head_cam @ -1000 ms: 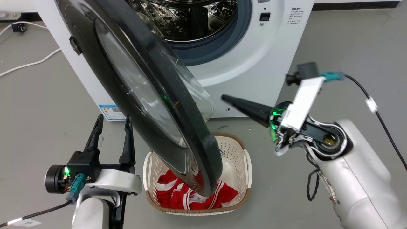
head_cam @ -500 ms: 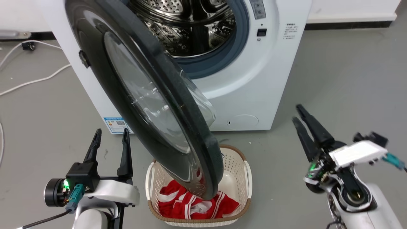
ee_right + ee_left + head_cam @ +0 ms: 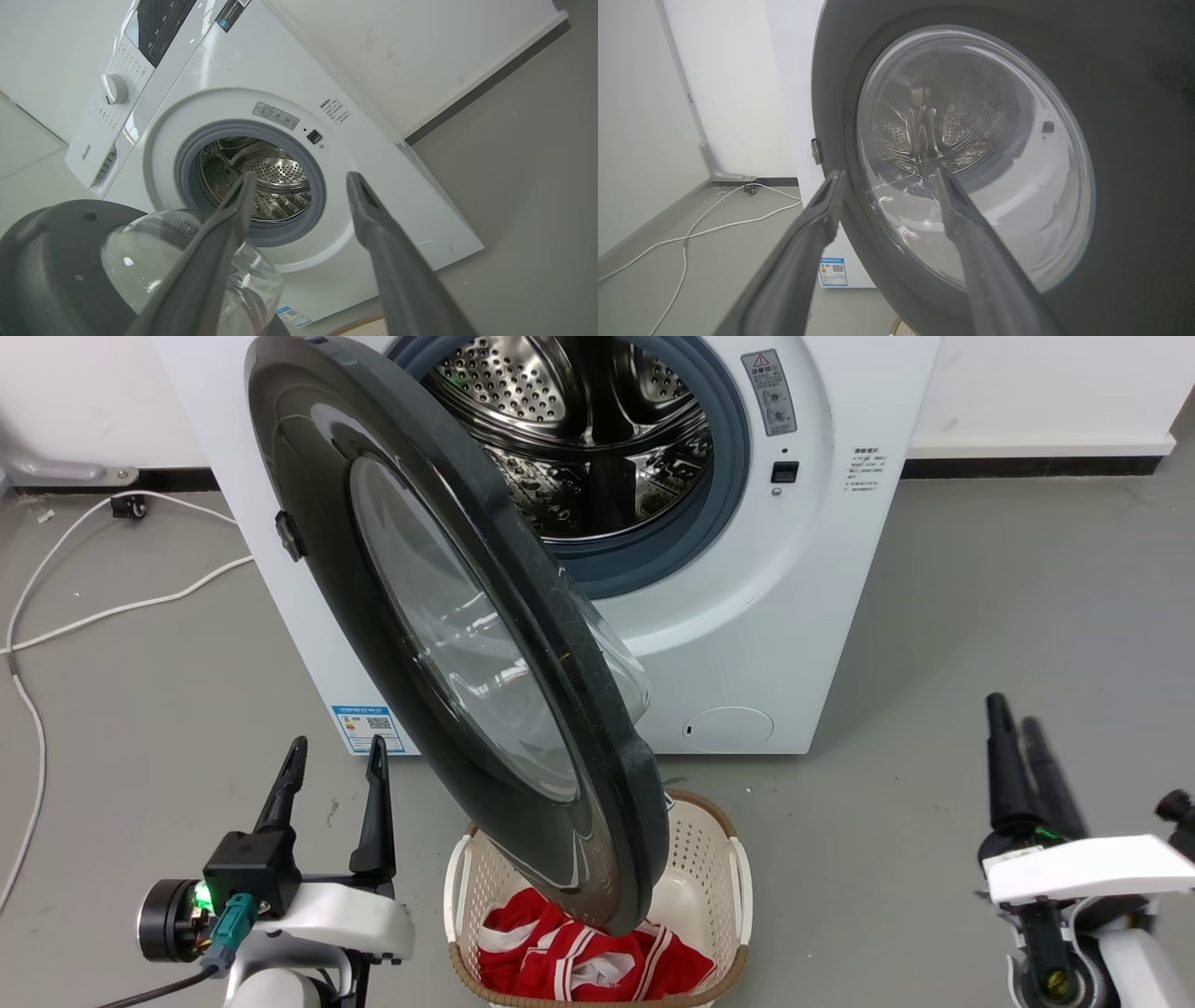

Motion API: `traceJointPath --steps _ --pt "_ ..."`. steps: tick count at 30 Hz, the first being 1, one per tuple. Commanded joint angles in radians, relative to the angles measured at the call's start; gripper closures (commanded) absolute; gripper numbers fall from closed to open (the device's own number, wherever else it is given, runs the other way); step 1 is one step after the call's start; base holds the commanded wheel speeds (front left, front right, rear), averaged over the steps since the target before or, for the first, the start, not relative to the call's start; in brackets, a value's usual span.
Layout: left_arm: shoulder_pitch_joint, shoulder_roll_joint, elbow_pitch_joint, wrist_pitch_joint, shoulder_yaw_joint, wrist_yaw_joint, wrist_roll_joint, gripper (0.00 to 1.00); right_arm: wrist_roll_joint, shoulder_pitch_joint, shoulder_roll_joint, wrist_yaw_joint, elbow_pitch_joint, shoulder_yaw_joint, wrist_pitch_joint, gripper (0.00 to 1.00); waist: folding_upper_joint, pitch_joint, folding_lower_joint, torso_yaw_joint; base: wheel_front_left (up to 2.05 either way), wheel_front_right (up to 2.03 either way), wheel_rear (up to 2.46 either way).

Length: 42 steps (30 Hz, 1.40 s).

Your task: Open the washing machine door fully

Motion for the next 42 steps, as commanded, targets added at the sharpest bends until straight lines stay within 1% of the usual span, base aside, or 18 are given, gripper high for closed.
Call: traceJointPath --steps 1,3,5,7,9,13,16,19,24,38,39,40,41,42 --pt "0.010 0.000 -0.004 -0.003 0.001 -0.001 -0.004 0.00 -0.055 0.012 -0.006 0.002 -0.002 -0.017 -0.007 0.00 -0.0001 -0.001 0.0001 0.001 0.00 0.00 0.00" --pt "0.013 -0.001 -0.006 -0.003 0.000 0.000 -0.003 0.00 -0.249 0.017 0.001 0.002 -0.013 -0.067 -0.013 0.00 -0.0001 -0.002 0.0001 0.003 0.00 0.00 0.00" --pt "0.013 -0.001 -0.009 -0.003 -0.001 0.000 -0.002 0.00 -0.432 0.023 0.033 0.001 -0.045 -0.125 -0.016 0.00 -0.0001 -0.001 0.0001 0.004 0.00 0.00 0.00" --pt "0.011 -0.001 -0.011 -0.003 0.000 0.001 0.000 0.00 -0.600 0.034 0.061 0.001 -0.099 -0.171 -0.016 0.00 -0.0001 0.000 0.0001 0.006 0.00 0.00 0.00" --pt "0.007 -0.001 -0.014 -0.003 -0.001 0.002 0.002 0.00 -0.728 0.052 0.083 0.001 -0.149 -0.196 -0.016 0.00 -0.0001 0.001 0.0001 0.007 0.00 0.00 0.00" --pt "0.002 -0.001 -0.016 -0.003 0.002 0.001 0.004 0.00 -0.911 0.091 0.107 0.001 -0.222 -0.205 -0.016 0.00 -0.0001 0.003 0.0001 0.008 0.00 0.00 0.00" --pt "0.000 -0.001 -0.017 -0.003 0.005 0.000 0.007 0.00 -0.992 0.123 0.112 0.001 -0.250 -0.190 -0.008 0.00 -0.0001 0.005 0.0001 0.008 0.00 0.00 0.00" --pt "0.000 -0.001 -0.017 -0.003 0.007 -0.001 0.012 0.00 -0.994 0.153 0.112 0.001 -0.253 -0.177 0.001 0.00 -0.0001 0.007 0.0001 0.007 0.00 0.00 0.00" --pt "0.000 -0.001 -0.018 -0.003 0.008 -0.006 0.014 0.00 -0.926 0.178 0.112 0.001 -0.214 -0.167 0.009 0.00 -0.0001 0.009 0.0001 0.005 0.00 0.00 0.00" --pt "-0.008 -0.001 -0.021 -0.003 0.015 -0.011 0.015 0.00 -0.893 0.152 0.112 0.001 -0.172 -0.152 -0.008 0.00 -0.0001 0.019 0.0001 -0.001 0.00 0.00 0.00" --pt "-0.008 -0.001 -0.021 -0.003 0.015 -0.011 0.015 0.28 -0.890 0.153 0.112 0.001 -0.171 -0.152 -0.009 0.00 -0.0001 0.019 0.0001 -0.001 0.00 0.00 0.00" --pt "-0.008 -0.001 -0.022 -0.003 0.015 -0.010 0.014 0.84 -0.890 0.154 0.112 0.001 -0.169 -0.150 -0.010 0.00 -0.0001 0.019 0.0001 0.000 0.00 0.00 0.00" --pt "-0.007 -0.001 -0.022 -0.003 0.015 -0.011 0.013 1.00 -0.886 0.155 0.112 0.001 -0.166 -0.149 -0.009 0.00 -0.0001 0.018 0.0001 -0.001 0.00 0.00 0.00" --pt "-0.006 -0.001 -0.022 -0.003 0.015 -0.011 0.012 1.00 -0.881 0.156 0.112 0.001 -0.164 -0.149 -0.010 0.00 -0.0001 0.017 0.0001 -0.001 0.00 0.00 0.00"
